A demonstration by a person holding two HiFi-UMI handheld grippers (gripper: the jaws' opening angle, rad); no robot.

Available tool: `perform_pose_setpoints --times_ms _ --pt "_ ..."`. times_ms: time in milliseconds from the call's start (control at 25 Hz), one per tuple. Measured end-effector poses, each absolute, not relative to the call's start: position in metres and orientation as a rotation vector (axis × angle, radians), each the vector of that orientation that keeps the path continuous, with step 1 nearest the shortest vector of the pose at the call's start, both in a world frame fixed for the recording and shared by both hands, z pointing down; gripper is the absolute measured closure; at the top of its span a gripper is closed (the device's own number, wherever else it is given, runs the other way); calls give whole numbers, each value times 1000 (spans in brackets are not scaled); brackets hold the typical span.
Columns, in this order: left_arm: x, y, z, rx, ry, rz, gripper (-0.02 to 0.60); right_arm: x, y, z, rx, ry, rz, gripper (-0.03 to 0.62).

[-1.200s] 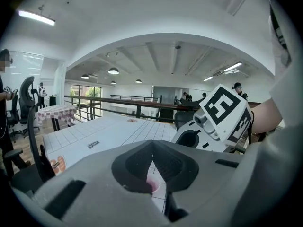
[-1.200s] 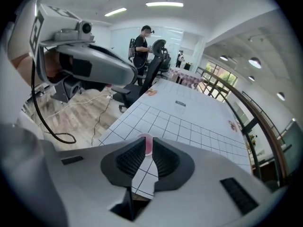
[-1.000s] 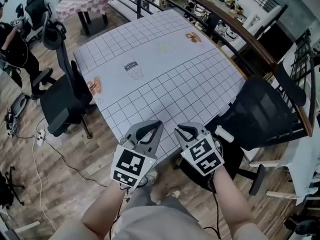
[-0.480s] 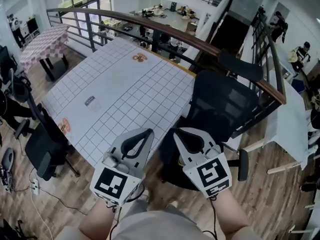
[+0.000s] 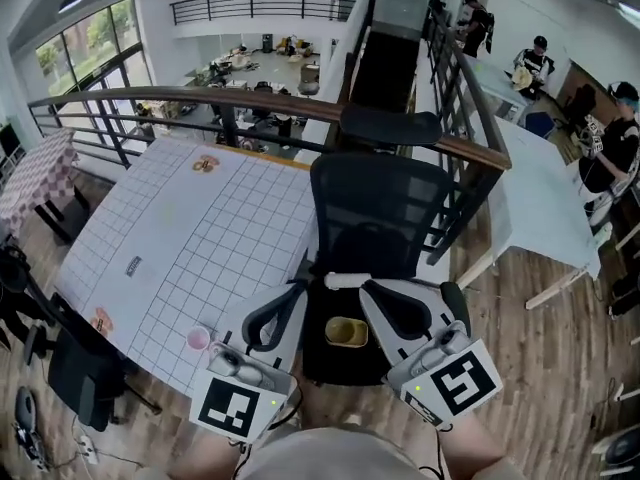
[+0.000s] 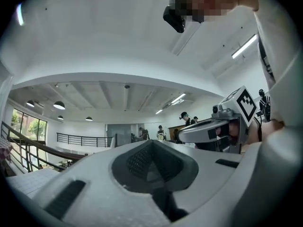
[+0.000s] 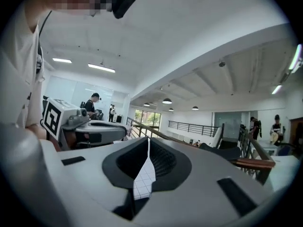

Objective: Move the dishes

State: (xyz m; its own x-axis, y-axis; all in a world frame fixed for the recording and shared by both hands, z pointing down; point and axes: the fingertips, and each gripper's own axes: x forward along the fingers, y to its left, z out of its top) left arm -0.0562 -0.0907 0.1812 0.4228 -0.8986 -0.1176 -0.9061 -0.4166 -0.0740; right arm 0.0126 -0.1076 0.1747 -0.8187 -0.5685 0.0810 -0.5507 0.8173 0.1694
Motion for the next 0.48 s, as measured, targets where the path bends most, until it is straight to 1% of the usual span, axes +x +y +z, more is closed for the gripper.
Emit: perform_pose_setpoints --times_ms 160,320,480 --pt "-21 -87 182 -2589 1532 57 568 54 -96 163 1049 -2905 -191 566" --pt "-6 -79 186 -2607 1491 14 568 80 -77 166 1090 -2923 -122 566" --pt "1 -75 183 -2595 1460 -7 568 91 -68 156 1107 -2893 -222 566"
